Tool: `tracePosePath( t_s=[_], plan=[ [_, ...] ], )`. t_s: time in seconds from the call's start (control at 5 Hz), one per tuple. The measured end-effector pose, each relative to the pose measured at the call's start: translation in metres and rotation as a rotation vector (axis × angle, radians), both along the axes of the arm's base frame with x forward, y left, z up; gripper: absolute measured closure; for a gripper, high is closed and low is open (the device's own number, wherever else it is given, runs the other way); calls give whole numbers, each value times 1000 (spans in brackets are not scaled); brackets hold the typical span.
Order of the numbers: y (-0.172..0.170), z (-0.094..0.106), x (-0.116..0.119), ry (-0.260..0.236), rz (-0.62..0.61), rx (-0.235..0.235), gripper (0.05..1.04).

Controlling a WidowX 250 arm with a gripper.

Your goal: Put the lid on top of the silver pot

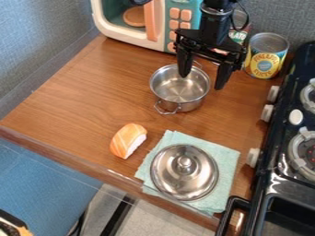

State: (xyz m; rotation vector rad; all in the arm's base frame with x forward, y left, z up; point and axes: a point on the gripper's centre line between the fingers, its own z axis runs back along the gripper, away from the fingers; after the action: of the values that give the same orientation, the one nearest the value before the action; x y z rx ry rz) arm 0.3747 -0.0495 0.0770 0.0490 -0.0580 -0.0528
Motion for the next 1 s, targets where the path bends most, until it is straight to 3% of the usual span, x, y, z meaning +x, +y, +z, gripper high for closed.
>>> tracePosePath(
  t_s=[0.2,0.4,0.6,0.8,1.0],
  plan=[
    [0,-14,-4,36,2,0,83],
    [-2,-24,-30,60,-1,-17,82],
    [-16,-17,-58,27,-83,18,83],
    [-23,-23,-94,28,-133,-5,82],
    [-36,-40,-122,66,-189,-5,82]
  ],
)
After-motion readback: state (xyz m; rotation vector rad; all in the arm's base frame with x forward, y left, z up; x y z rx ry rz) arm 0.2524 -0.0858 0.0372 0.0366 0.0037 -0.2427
